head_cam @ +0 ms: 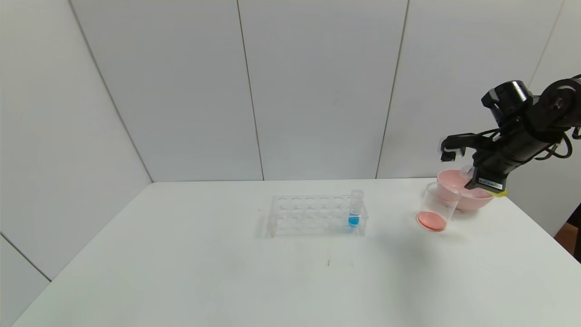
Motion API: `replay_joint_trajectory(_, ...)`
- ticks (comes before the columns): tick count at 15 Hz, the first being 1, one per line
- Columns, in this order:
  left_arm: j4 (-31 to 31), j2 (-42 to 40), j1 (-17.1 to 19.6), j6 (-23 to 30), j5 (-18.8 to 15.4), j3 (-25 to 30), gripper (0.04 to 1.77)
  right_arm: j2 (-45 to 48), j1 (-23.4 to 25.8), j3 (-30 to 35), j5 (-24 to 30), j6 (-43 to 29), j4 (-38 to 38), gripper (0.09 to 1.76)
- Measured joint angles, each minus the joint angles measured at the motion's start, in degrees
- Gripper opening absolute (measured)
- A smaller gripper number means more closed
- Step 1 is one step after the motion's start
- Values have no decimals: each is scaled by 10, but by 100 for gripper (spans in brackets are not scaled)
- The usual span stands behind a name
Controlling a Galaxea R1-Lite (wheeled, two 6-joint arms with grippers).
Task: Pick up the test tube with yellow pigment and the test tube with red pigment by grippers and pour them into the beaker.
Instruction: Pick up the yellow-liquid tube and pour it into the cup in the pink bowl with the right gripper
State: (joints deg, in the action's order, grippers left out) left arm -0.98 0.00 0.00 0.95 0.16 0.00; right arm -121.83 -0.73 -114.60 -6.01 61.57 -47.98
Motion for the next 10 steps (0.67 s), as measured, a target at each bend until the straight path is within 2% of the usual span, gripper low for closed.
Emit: replay_joint_trajectory(10, 0, 0, 0, 0, 0, 0, 172, -5, -20, 0, -38, 0, -2, 54)
